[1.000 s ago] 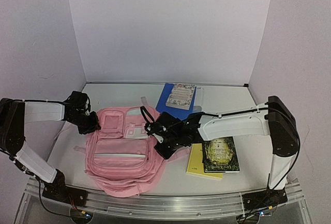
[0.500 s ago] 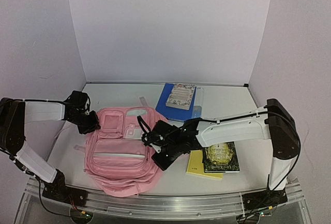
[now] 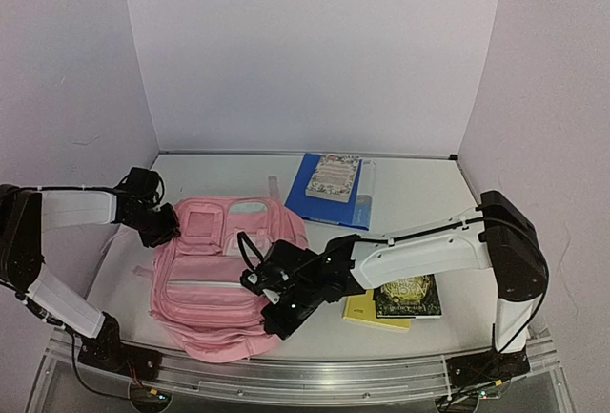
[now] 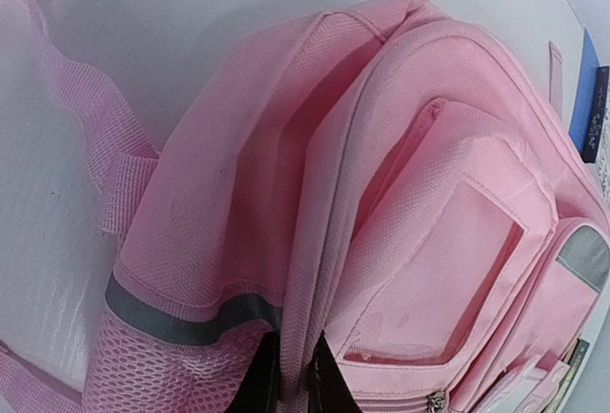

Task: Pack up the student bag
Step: Unzip the student bag at the center of the board.

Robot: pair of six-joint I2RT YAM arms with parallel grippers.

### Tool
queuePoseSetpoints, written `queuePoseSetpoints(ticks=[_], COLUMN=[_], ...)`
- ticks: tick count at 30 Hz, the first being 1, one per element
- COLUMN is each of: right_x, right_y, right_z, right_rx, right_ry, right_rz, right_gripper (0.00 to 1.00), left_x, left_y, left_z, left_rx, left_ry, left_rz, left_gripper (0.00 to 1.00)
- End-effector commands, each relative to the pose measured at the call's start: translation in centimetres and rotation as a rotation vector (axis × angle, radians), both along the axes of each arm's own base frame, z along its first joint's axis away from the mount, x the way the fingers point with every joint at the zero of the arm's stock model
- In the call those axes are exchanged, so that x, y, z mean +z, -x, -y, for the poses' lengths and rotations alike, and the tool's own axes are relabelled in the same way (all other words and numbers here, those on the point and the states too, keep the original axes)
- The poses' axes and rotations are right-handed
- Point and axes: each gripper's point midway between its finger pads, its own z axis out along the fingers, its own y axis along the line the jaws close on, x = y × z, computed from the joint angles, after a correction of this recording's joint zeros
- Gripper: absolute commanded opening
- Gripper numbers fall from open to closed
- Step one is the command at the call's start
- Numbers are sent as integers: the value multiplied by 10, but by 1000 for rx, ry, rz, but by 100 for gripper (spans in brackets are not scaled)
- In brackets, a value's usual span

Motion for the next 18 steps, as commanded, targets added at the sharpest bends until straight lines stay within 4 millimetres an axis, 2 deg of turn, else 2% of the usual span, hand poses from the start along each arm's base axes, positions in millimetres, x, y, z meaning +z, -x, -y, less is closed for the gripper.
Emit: queuePoseSetpoints(ticks=[1, 4, 10, 14, 18], right_x=[41, 45, 63, 81, 93], right_y=[50, 49, 29, 9, -22], right_z=[-55, -67, -81, -75, -58], right_rx=[87, 67, -50, -100, -152], right_ry=[-234, -259, -320, -350, -363], right_rz=[-177, -172, -127, -84, -82], right_gripper=[0, 0, 0, 0, 0], left_x=[23, 24, 27, 29, 32], left_y=[-19, -19, -19, -18, -17], left_z=[-26, -26, -25, -25, -25], left_rx=[172, 179, 176, 163, 165], left_ry=[-21, -14, -13, -17, -12], left_rz=[111, 116, 124, 122, 134], left_gripper=[0, 0, 0, 0, 0])
